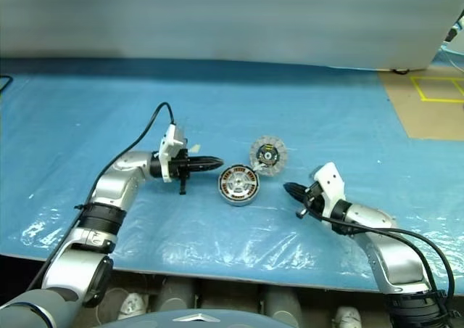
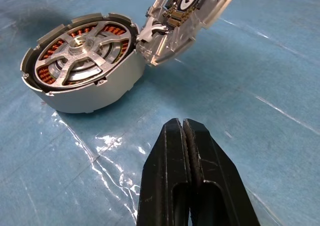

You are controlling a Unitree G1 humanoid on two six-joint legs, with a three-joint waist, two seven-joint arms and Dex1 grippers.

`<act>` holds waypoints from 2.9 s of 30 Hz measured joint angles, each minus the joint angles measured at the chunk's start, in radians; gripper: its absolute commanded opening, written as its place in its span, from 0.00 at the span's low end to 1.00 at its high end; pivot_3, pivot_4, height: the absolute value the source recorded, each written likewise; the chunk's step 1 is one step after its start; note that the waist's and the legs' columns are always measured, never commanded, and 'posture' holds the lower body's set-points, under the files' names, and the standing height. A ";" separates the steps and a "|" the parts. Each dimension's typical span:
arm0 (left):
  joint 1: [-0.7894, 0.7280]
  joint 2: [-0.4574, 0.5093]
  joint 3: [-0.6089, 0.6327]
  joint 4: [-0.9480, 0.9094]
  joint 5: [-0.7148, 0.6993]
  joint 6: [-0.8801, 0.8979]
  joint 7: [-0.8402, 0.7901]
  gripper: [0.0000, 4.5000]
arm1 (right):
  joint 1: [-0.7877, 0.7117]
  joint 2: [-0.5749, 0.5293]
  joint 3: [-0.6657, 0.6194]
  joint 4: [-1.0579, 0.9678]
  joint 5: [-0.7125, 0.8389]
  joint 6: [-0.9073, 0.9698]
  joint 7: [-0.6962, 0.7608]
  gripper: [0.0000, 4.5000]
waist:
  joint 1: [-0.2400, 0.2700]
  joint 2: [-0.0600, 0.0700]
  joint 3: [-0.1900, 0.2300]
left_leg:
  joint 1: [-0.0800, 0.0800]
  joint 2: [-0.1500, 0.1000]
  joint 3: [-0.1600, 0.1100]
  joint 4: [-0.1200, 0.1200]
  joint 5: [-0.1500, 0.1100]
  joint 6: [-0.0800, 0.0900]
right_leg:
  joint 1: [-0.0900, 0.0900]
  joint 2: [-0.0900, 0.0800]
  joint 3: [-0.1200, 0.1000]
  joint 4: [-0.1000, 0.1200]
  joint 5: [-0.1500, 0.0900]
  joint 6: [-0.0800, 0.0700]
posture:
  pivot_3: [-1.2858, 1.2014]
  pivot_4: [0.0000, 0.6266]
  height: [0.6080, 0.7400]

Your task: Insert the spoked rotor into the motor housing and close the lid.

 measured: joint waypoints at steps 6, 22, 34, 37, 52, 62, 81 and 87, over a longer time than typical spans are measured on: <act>-0.002 0.000 -0.004 0.007 0.000 -0.006 0.001 0.00 | -0.067 0.027 0.002 0.028 -0.042 -0.014 -0.068 0.00 | -0.001 0.000 0.000 | 0.001 0.000 0.000 0.000 0.000 0.000 | 0.000 0.000 0.000 0.000 0.000 0.000 | 0.52 0.24 1.00; 0.143 0.113 -0.013 -0.147 -0.038 0.040 0.027 0.00 | -0.163 0.186 0.012 0.094 -0.040 -0.079 -0.126 0.00 | -0.004 0.001 -0.001 | 0.000 0.000 0.001 0.000 0.000 0.000 | -0.002 0.000 0.000 0.002 0.000 0.000 | 0.52 0.24 1.00; 0.217 0.151 -0.013 -0.208 -0.059 0.061 0.087 0.00 | -0.231 0.223 0.022 0.109 0.011 -0.087 -0.073 0.00 | -0.007 0.001 -0.001 | 0.000 0.000 0.001 0.001 0.000 0.000 | -0.002 0.000 0.000 0.003 0.000 0.000 | 0.52 0.24 1.00; 0.227 0.151 -0.013 -0.208 -0.060 0.061 0.096 0.00 | -0.235 0.232 0.045 0.115 -0.001 -0.097 -0.074 0.00 | -0.014 0.001 -0.001 | 0.000 0.000 0.001 0.001 0.000 0.000 | -0.002 0.000 0.000 0.003 0.000 0.000 | 0.52 0.24 1.00; 0.295 0.169 0.011 -0.290 -0.100 0.092 0.156 0.00 | -0.271 0.256 0.239 0.151 -0.110 -0.126 -0.051 0.00 | -0.028 0.001 -0.001 | 0.000 0.000 0.001 0.001 -0.001 -0.002 | -0.002 0.000 0.000 0.004 0.000 -0.001 | 0.52 0.24 1.00; 0.330 0.187 0.023 -0.321 -0.117 0.106 0.192 0.00 | -0.309 0.261 0.259 0.196 -0.128 -0.126 -0.025 0.00 | -0.028 0.001 -0.001 | 0.001 0.001 0.001 0.003 -0.001 -0.003 | -0.002 0.000 0.001 0.005 0.000 -0.001 | 0.52 0.24 1.00; 0.332 0.186 0.011 -0.321 -0.117 0.105 0.197 0.00 | -0.329 0.226 0.322 0.176 -0.158 -0.078 0.012 1.00 | -0.027 0.001 -0.001 | 0.002 0.001 0.001 0.005 -0.001 -0.003 | -0.002 0.000 0.001 0.008 0.000 -0.001 | 0.52 0.24 1.00; 0.331 0.186 0.009 -0.321 -0.117 0.105 0.198 0.00 | -0.332 0.200 0.353 0.180 -0.206 -0.129 0.029 0.81 | -0.027 0.001 -0.001 | 0.002 0.001 0.001 0.006 -0.001 -0.003 | -0.002 0.000 0.002 0.009 -0.001 -0.001 | 0.52 0.24 1.00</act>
